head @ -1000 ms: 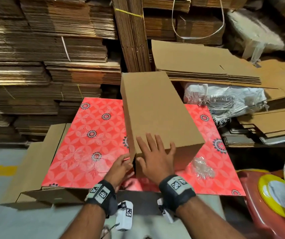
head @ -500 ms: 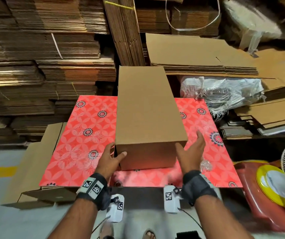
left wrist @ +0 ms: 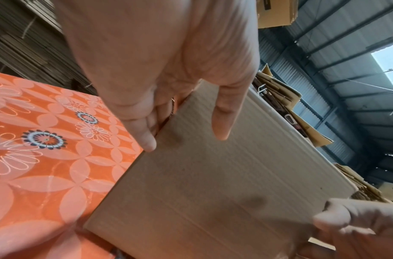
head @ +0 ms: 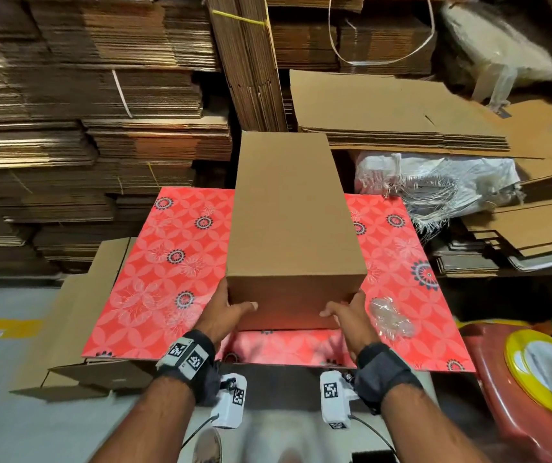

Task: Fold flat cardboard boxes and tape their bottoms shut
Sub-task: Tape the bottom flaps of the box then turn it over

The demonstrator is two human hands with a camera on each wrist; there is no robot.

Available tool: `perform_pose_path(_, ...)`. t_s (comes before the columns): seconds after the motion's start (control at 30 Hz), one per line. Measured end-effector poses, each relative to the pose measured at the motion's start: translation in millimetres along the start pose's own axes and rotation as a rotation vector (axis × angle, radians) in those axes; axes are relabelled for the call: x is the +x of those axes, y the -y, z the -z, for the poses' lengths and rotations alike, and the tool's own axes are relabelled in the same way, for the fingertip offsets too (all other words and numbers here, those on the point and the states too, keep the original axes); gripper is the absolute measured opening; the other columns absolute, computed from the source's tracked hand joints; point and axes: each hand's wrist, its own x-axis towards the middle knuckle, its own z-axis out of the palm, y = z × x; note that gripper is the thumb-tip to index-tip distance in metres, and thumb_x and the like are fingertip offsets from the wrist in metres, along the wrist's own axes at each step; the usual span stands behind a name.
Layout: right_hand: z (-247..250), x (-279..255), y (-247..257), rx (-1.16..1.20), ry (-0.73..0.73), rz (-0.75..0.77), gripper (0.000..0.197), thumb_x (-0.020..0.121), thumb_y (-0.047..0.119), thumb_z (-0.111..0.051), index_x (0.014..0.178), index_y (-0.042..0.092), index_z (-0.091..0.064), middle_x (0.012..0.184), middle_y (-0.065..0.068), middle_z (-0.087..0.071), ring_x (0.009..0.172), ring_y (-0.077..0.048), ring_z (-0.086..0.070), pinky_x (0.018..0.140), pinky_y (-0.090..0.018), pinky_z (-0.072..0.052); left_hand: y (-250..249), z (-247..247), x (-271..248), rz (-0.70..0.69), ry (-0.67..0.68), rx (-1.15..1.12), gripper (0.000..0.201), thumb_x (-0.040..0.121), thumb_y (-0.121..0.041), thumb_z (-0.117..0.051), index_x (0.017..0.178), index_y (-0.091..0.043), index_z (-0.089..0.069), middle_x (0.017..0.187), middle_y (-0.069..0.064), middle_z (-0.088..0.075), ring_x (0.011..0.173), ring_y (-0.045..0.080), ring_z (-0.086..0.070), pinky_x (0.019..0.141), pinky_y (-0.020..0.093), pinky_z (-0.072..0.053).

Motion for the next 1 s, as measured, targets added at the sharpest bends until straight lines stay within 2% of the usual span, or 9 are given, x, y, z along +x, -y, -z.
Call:
perform_pose_path(0.17,-4.3,-26.6,25.5,-0.246,-0.156,0.275,0.100,0.057,0.038,-0.074,0.146,0.032,-0.029,0.143,0.000,-0.049,0.130,-0.026,-0.051,0.110,-0.059,-0.041,-3.9,-4.3,-5.1,0.006,-0.027,-0.071,0.070,0.082,0.005,-0.073,0.137,-0.022,-0.040,0.121,-0.004,-0.061,0.109,0.008,-0.059,0.083,0.018,-0.050)
perform_pose_path(0.27,-14.1,-45.9,49.1,-0.612,-0.308,0.603,0.088,0.077,0.018,-0.068,0.152,0.037,-0.025,0.144,0.003,-0.047,0.134,-0.022,-0.045,0.111,-0.064,-0.032,-1.1,-15.4,-11.5,0.143,-0.124,-0.243,0.055,0.082,0.001,-0.072,0.121,-0.010,-0.034,0.100,0.004,-0.050,0.090,0.016,-0.056,0.071,0.026,-0.049)
perform_pose_path(0.33,-24.1,-58.2,66.8,-0.774,-0.357,0.799,0.092,0.075,0.006,-0.067,0.153,0.038,-0.030,0.150,0.006,-0.046,0.140,-0.018,-0.041,0.112,-0.064,-0.027,9.6,-24.8,-14.1,0.284,-0.143,-0.442,0.039,0.079,0.000,-0.070,0.104,-0.010,-0.041,0.084,0.010,-0.052,0.072,0.020,-0.056,0.060,0.031,-0.046)
perform_pose_path(0.47,-43.3,-66.6,74.4,-1.009,-0.277,1.041,0.095,0.064,0.007,-0.075,0.150,0.033,-0.043,0.149,0.001,-0.050,0.136,-0.022,-0.047,0.109,-0.058,-0.033,38.3,-34.3,-12.0,0.465,-0.232,-0.582,0.003,0.085,0.003,-0.063,0.083,0.003,-0.061,0.080,0.016,-0.058,0.074,0.026,-0.058,0.056,0.031,-0.059)
perform_pose_path(0.57,-56.8,-65.6,61.1,-1.166,-0.125,1.029,0.093,0.064,0.015,-0.077,0.149,0.030,-0.043,0.150,0.002,-0.050,0.135,-0.023,-0.047,0.109,-0.058,-0.034,48.6,-28.8,-16.0,0.508,-0.144,-0.524,0.012,0.090,-0.009,-0.062,0.088,0.003,-0.060,0.071,0.007,-0.051,0.064,0.018,-0.044,0.055,0.032,-0.045)
perform_pose_path(0.7,-78.6,-62.2,37.6,-1.346,0.068,1.025,0.104,0.064,0.023,-0.081,0.156,0.027,-0.033,0.159,0.006,-0.041,0.144,-0.022,-0.042,0.112,-0.060,-0.031,29.0,-14.2,-20.9,0.433,-0.098,-0.335,0.015,0.089,-0.015,-0.070,0.087,-0.001,-0.065,0.082,0.018,-0.066,0.073,0.027,-0.056,0.067,0.040,-0.048)
perform_pose_path(0.77,-83.3,-59.9,40.9,-1.291,0.065,1.018,0.098,0.067,0.017,-0.077,0.155,0.028,-0.035,0.158,0.007,-0.043,0.143,-0.021,-0.042,0.111,-0.056,-0.029,18.6,-2.6,-23.9,0.335,-0.144,-0.176,0.017,0.088,-0.017,-0.073,0.083,-0.009,-0.059,0.079,0.012,-0.064,0.069,0.024,-0.060,0.062,0.036,-0.049)
perform_pose_path(0.9,-76.0,-42.4,66.5,-1.127,0.084,0.996,0.069,0.078,0.014,-0.069,0.143,0.029,-0.052,0.149,0.003,-0.053,0.134,-0.022,-0.047,0.104,-0.041,-0.031,-0.3,26.8,-38.6,-0.115,-0.441,0.266,0.013,0.084,-0.015,-0.071,0.082,-0.024,-0.061,0.074,-0.007,-0.067,0.068,0.015,-0.060,0.060,0.027,-0.044)
perform_pose_path(1.0,-72.1,-29.1,72.7,-1.117,0.078,0.985,0.048,0.090,0.023,-0.066,0.137,0.028,-0.059,0.143,0.002,-0.059,0.133,-0.024,-0.050,0.102,-0.041,-0.032,-27.1,41.3,-46.7,-0.485,-0.596,0.633,0.016,0.081,-0.028,-0.070,0.089,-0.027,-0.056,0.094,-0.006,-0.056,0.088,0.015,-0.050,0.075,0.029,-0.039)
